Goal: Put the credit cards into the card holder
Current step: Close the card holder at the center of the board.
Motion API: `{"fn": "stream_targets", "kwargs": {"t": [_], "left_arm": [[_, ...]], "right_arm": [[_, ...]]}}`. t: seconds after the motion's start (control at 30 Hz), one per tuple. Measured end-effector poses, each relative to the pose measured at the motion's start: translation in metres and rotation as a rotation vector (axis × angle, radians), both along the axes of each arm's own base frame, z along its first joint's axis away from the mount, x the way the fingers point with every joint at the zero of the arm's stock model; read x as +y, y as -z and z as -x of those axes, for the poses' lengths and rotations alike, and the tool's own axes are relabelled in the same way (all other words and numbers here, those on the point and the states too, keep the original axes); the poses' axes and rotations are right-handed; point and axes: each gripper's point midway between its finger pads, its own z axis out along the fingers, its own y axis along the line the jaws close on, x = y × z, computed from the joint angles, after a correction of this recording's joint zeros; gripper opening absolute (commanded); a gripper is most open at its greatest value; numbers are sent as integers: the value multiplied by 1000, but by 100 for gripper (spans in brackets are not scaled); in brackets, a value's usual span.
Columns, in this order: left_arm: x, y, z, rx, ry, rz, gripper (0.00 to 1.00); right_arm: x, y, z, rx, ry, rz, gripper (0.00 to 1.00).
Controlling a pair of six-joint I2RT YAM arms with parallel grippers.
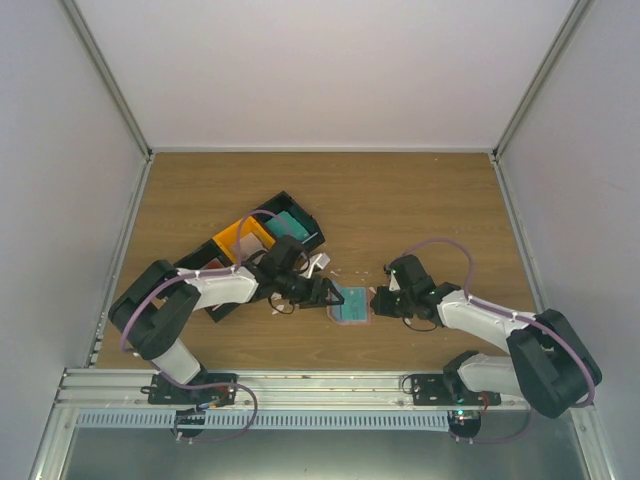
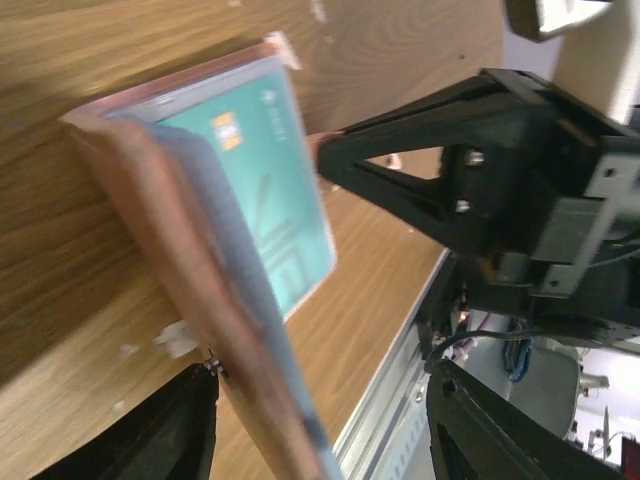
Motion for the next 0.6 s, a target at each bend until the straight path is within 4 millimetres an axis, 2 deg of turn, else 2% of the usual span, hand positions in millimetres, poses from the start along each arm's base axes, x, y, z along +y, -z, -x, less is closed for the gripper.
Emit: {"fn": "stream_targets", "kwargs": {"t": [0.1,0.2,0.37,0.47,0.6], "left_arm": [[-13,-11,1,-28,31,32,60],[-25,-16,1,-42,58,49,60],[-46,-15,5,-44,105,57,60],[-62,-16,8,-54,136,59,59],[-71,-15,12,-61,154,54,58]], "right_arm": [[0,1,1,1,2,-1,8],[-1,2,1,4,5,-2,16],[0,0,2,-1,9,-11,28],[-3,-5,2,-17,26,-13,31],[-9,-17,-1,-61,56,-6,35]]}}
